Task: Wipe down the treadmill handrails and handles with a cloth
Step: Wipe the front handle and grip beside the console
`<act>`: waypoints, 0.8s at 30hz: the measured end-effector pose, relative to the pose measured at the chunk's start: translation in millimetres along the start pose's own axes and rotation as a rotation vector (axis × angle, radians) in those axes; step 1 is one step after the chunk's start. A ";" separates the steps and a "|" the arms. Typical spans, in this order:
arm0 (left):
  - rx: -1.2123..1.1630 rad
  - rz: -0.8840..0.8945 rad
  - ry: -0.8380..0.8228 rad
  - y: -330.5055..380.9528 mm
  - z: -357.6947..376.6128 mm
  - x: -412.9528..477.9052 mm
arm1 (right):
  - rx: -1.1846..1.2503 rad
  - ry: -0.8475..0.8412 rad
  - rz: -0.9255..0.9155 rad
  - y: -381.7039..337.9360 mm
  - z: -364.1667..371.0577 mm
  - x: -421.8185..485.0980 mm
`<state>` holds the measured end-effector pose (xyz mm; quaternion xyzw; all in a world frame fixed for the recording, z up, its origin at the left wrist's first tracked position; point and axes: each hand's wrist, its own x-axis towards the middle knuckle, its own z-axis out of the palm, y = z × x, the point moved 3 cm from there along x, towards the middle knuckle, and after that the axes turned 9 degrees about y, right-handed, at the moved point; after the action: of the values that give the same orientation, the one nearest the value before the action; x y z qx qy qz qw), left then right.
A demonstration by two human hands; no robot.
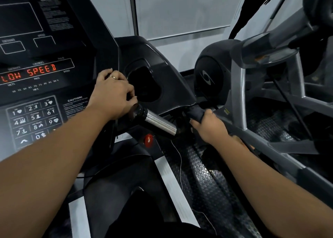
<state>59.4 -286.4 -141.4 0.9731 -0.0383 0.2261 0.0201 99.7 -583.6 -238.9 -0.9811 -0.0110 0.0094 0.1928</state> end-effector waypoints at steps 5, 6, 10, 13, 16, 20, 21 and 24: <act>0.013 0.004 0.000 0.8 1.3 0.7 | 0.128 -0.059 0.054 -4.2 -0.4 13.8; 0.014 0.004 0.000 0.4 1.8 0.8 | 0.148 -0.070 0.060 -5.5 -0.9 15.9; 0.008 -0.005 -0.007 -1.1 2.9 1.2 | 0.238 -0.130 0.080 -8.0 -4.1 24.2; 0.003 -0.010 -0.007 -1.1 2.2 1.0 | 0.306 -0.176 0.092 -5.0 -3.8 30.4; 0.002 -0.008 -0.005 -0.5 1.1 0.8 | 0.470 -0.200 0.154 0.2 -2.9 32.6; -0.008 -0.015 -0.007 0.0 -1.2 0.3 | 0.552 -0.201 0.197 2.4 -4.1 28.8; -0.009 -0.014 -0.004 0.2 -1.5 0.3 | 0.530 -0.195 0.186 2.5 -4.2 26.9; -0.016 -0.018 -0.001 0.5 -2.2 -0.2 | 0.363 -0.155 0.074 3.1 -5.9 15.4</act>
<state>58.2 -286.8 -139.5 0.9733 -0.0315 0.2253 0.0297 115.3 -588.2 -234.9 -0.9263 0.0124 0.0937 0.3648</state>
